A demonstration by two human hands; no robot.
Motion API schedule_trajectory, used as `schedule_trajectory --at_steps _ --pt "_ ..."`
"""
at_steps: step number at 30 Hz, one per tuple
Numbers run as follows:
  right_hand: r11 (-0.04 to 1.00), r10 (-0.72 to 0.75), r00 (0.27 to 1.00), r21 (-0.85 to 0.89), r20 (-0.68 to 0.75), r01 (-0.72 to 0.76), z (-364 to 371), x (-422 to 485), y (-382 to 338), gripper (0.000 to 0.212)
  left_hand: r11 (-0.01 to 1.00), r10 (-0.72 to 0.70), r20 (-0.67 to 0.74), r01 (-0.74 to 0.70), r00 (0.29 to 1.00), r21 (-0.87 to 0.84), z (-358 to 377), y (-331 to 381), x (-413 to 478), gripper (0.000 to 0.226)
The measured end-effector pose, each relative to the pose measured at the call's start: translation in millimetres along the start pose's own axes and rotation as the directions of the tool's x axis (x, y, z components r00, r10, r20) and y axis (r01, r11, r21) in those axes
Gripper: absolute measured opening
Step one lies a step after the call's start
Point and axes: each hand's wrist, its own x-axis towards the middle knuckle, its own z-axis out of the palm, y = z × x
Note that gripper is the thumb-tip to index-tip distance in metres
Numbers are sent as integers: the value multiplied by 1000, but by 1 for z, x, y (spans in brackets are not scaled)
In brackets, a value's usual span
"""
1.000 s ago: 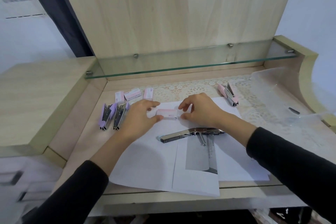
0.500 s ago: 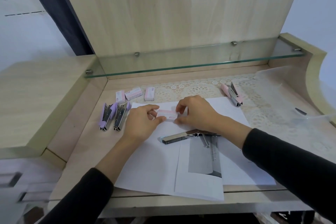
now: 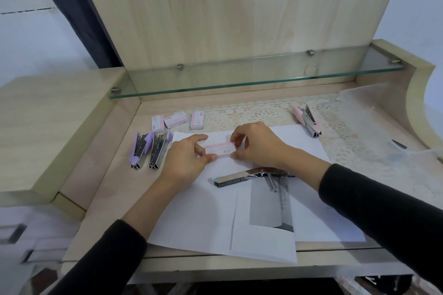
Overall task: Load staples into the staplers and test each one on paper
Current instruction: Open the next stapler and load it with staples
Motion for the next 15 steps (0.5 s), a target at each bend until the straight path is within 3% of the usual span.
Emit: schedule_trajectory --at_steps 5,10,15 --pt "1000 -2 1000 6 3 2 0 1 0 27 979 115 38 -119 993 163 -6 -3 1 44" --pt "1000 2 1000 0 6 -2 0 1 0 28 956 238 162 -260 958 134 -1 1 4 48" --pt "1000 -2 1000 -21 12 2 -4 0 5 29 959 261 135 -273 956 74 6 -6 8 37"
